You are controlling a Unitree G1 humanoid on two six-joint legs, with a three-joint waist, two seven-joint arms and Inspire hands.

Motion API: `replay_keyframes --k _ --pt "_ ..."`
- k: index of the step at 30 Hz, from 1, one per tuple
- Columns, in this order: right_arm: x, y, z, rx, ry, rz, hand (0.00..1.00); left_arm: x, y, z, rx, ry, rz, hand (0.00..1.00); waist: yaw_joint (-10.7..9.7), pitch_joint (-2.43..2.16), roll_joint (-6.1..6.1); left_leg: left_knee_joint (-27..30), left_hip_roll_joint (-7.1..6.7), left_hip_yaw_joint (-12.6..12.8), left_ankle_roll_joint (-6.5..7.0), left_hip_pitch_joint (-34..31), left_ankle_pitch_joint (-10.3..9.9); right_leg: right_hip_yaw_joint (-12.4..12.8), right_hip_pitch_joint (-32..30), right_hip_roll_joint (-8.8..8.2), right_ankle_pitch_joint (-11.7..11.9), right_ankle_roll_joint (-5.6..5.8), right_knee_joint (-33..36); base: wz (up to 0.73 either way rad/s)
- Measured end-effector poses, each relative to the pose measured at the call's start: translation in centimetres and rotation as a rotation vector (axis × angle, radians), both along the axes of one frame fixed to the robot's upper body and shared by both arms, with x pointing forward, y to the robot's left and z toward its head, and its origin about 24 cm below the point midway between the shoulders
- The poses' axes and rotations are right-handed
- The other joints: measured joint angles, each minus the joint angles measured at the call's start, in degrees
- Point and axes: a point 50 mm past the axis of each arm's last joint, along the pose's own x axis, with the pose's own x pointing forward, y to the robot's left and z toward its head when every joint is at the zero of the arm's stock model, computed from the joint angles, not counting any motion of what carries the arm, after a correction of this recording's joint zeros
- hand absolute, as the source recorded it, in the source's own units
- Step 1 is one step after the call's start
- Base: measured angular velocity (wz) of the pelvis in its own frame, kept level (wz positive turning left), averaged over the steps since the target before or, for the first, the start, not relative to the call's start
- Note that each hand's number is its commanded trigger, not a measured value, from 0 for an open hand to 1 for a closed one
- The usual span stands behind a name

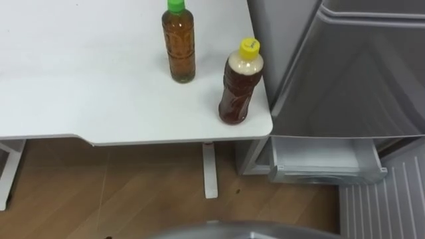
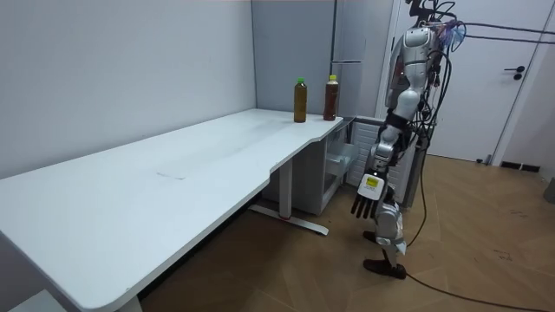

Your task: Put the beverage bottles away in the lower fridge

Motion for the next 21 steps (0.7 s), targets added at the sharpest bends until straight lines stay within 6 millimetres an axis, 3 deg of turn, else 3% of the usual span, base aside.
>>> replay_keyframes --k 6,12,17,21 --pt "-0.5 0.0 0.0 -0.014 0.002 -0.022 0.00 0.0 0.3 0.1 0.020 -0.076 0.223 0.00 0.3 0.00 -0.06 0.0 0.01 -0.2 -0.01 0.1 0.0 -0.4 0.5 -0.01 0.0 0.00 -0.6 0.02" --pt "-0.8 0.0 0.0 -0.013 0.011 -0.024 0.00 -0.1 0.8 0.4 0.076 -0.137 0.398 0.00 0.3 -0.01 -0.31 0.4 -0.33 -2.0 0.00 0.1 0.0 -2.2 1.4 -0.58 -0.3 0.16 -0.7 0.14" --pt "-0.8 -0.2 0.0 -0.027 -0.006 -0.062 0.00 1.0 2.1 1.3 0.170 -0.268 0.677 0.00 3.0 -0.05 -0.19 0.6 -0.58 -3.0 0.02 0.2 0.0 -3.3 1.9 -0.84 -0.4 0.22 -0.6 0.10" --pt "-0.5 -0.3 0.1 -0.048 -0.031 -0.063 0.00 1.4 2.9 1.9 0.238 -0.314 0.789 0.00 4.2 -0.10 -0.11 0.6 -0.88 -4.1 0.02 0.1 0.0 -4.5 2.3 -0.92 -0.4 0.22 -0.7 0.14"
